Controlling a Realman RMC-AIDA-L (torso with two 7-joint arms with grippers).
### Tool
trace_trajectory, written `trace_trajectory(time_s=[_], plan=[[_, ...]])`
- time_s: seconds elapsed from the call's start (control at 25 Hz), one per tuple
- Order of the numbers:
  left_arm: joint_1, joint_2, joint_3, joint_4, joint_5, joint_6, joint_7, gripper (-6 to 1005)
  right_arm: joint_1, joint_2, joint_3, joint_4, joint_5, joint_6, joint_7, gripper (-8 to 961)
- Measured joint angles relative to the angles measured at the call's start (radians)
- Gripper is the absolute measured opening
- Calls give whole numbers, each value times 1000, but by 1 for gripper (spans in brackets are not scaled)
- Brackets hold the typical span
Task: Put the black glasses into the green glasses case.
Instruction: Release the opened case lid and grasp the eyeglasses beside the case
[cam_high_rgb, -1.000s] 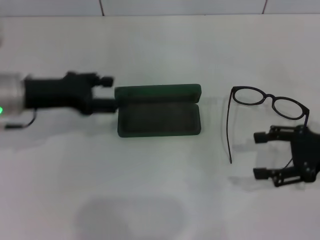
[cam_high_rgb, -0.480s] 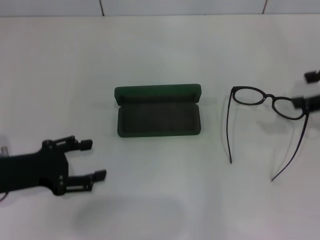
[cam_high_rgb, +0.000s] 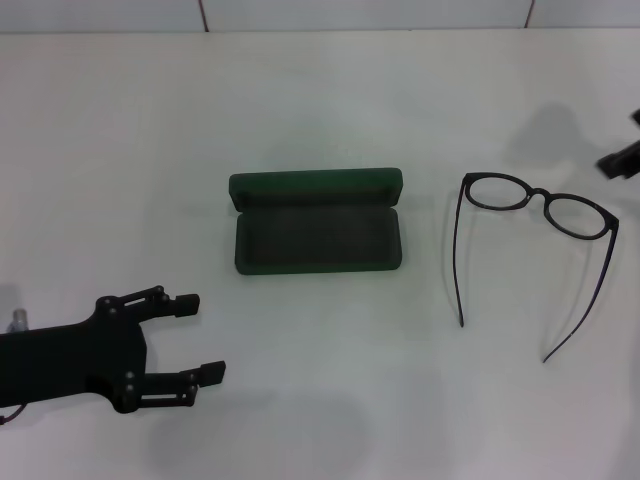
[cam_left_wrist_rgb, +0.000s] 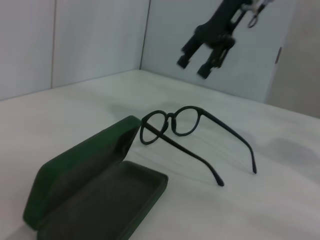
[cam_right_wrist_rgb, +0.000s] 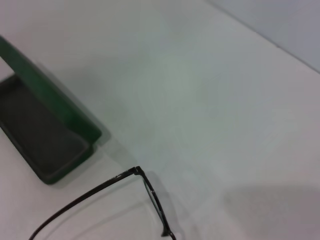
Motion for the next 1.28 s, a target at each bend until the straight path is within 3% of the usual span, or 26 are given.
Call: trace_trajectory(time_s=[0.12,0.16,0.52,1.28], plan=[[-3,0,3,0,-1,8,1,881,27,5,-55,41,-14,41,-11,869],[-4,0,3,0,-1,8,1,880,48,18,-117,70,-17,87,-26,866],[-31,2,5,-33,5,10,7,879,88,68,-154,177,-23,127,-83,841],[-38,0,2,-52,6,-2,26,876,124,69,-191,353,-28,261,-102,787]])
